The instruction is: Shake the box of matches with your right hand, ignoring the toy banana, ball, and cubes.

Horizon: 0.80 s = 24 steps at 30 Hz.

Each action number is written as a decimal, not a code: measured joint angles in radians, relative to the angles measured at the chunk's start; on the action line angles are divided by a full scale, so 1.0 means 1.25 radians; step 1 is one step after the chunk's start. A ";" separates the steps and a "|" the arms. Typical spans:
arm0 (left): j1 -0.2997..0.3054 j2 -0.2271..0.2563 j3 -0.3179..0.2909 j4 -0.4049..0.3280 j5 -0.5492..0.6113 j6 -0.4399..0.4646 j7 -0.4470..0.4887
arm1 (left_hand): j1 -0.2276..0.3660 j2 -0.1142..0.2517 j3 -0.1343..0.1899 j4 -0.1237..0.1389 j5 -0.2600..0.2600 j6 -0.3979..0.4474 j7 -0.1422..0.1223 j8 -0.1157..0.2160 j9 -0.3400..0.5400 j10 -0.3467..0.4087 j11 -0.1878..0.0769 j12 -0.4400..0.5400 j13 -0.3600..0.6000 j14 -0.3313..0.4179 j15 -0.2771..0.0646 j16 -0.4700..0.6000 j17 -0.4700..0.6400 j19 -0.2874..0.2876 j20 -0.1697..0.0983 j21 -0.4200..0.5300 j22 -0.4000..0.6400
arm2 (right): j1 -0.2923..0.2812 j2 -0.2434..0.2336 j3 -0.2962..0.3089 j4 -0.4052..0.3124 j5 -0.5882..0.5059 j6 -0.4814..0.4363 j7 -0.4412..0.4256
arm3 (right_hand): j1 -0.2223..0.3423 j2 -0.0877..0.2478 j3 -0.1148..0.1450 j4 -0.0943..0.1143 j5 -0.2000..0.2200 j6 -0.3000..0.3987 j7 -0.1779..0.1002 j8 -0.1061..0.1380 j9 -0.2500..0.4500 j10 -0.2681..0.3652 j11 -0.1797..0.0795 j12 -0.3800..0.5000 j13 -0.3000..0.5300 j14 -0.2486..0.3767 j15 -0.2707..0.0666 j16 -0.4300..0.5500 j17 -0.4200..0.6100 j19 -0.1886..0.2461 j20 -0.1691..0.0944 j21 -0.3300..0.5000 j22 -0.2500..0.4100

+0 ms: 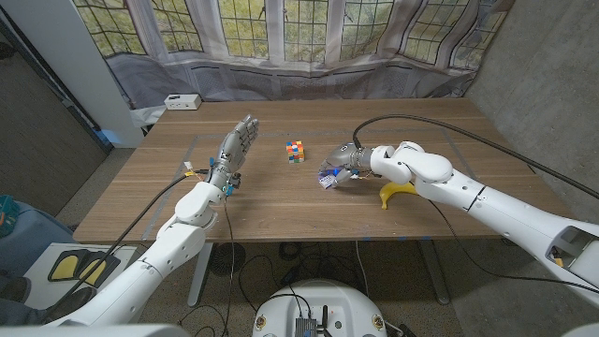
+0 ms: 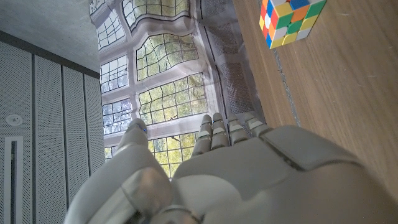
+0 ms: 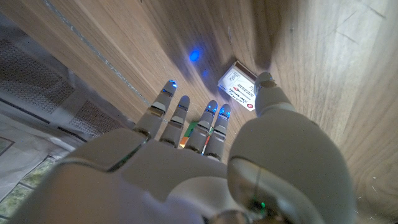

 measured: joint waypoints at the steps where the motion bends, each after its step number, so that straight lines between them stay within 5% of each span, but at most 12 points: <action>1: -0.001 0.000 0.000 0.000 0.000 0.000 0.000 | 0.000 0.000 0.002 0.002 0.000 0.000 0.000 0.000 0.000 0.000 0.000 0.000 0.000 0.000 0.000 0.000 0.000 0.000 0.000 0.000 0.000 | 0.000 0.000 0.000 0.001 -0.001 0.001 -0.001 | 0.000 0.000 0.000 0.000 0.000 0.004 -0.001 0.000 0.000 0.003 0.003 0.000 0.000 0.000 0.000 0.000 0.000 0.000 0.000 0.000 0.000; 16: -0.002 -0.001 -0.002 0.007 -0.004 0.003 -0.001 | 0.004 0.004 0.016 -0.004 0.000 0.000 0.000 0.000 0.000 0.000 0.000 0.000 0.000 0.000 0.000 0.000 0.000 -0.005 0.005 0.000 0.000 | 0.005 0.005 -0.014 0.015 -0.018 0.003 -0.012 | 0.000 0.000 -0.006 0.000 0.000 0.035 -0.009 0.006 0.000 0.027 0.001 0.000 0.000 0.020 -0.011 0.006 0.000 0.012 0.003 0.003 0.000; 24: 0.000 -0.001 -0.002 0.007 -0.006 0.005 0.001 | 0.004 0.004 0.019 -0.001 0.000 0.000 0.000 0.000 0.000 0.000 0.000 0.000 0.000 0.000 0.000 0.000 0.000 -0.006 0.007 0.000 0.000 | -0.001 0.001 -0.018 0.023 -0.024 0.001 -0.028 | 0.012 0.005 -0.009 -0.003 0.003 0.106 -0.014 0.025 -0.002 0.095 0.000 0.009 0.000 0.071 -0.022 0.026 0.000 0.051 0.004 0.010 0.000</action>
